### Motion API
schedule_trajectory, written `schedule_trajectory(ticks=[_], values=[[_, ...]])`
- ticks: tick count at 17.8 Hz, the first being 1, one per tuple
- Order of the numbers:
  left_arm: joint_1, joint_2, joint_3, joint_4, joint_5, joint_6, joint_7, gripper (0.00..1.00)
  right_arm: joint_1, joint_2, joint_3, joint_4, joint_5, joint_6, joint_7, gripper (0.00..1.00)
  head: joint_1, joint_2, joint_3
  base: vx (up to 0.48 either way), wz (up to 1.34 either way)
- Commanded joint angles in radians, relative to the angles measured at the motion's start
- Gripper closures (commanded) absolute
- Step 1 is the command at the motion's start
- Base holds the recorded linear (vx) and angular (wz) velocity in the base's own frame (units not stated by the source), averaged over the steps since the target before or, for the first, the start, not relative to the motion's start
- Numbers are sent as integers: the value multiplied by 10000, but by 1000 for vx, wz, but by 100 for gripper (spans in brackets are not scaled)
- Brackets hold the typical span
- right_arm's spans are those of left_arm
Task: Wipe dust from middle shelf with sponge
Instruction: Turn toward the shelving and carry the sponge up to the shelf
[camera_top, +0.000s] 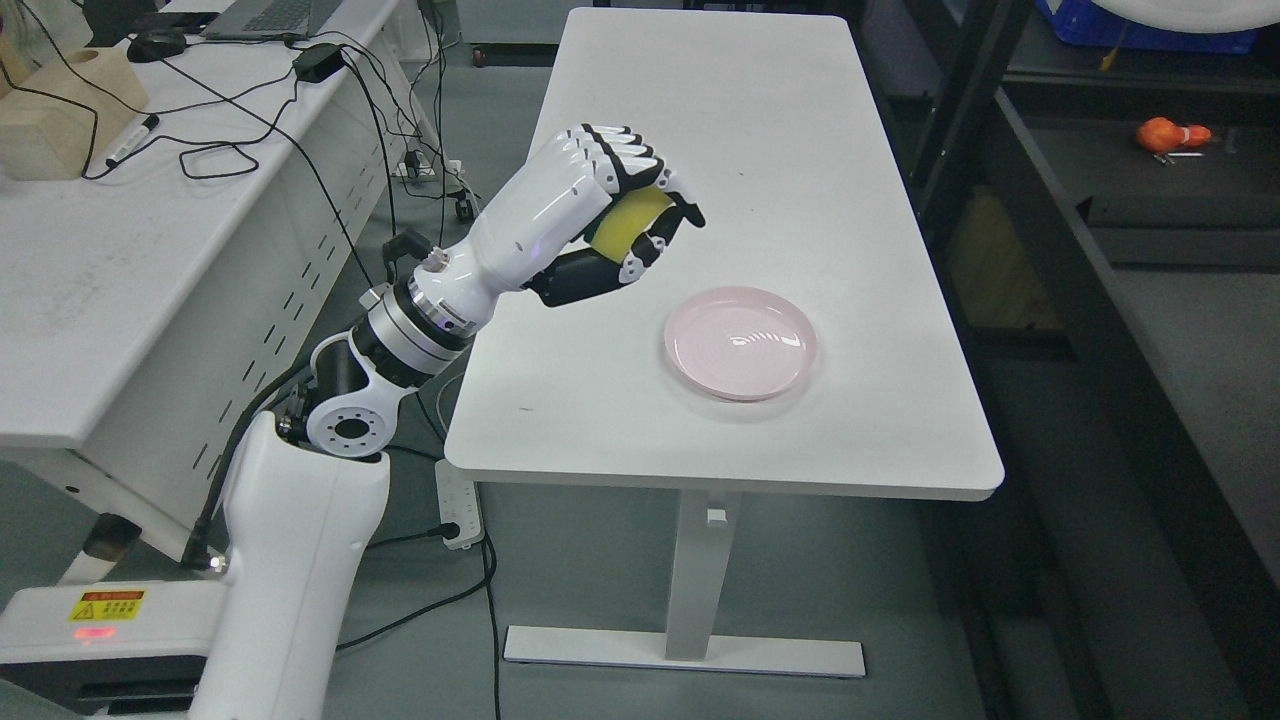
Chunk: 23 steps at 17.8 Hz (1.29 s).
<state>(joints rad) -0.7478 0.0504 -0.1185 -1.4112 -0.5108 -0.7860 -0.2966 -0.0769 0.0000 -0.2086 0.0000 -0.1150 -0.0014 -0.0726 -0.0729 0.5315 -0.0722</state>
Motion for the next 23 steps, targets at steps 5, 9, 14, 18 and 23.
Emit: schedule_trajectory(ticks=[5,9,14,18,23], values=[[-621,-330,-577,367,-30,6,-10,100,-14,-175,0,-175,0,720,5,0,0,0,0,-236,-380],[-1172,-330,-1635,398,-61,6,5,100,2,-175,0,-175,0,720,5,0,0,0,0,-251,-480],[-2016,-330,-2755,398,337,6,174,100,2,-175,0,-175,0,720,5,0,0,0,0,-290,-564],[-3118,-330,-3155,565,292,6,190,100,2,-175,0,-175,0,720,5,0,0,0,0,-305,-644],[-5052,-330,-4763,934,292,6,312,100,2,-175,0,-175,0,720,5,0,0,0,0,-259,-756]])
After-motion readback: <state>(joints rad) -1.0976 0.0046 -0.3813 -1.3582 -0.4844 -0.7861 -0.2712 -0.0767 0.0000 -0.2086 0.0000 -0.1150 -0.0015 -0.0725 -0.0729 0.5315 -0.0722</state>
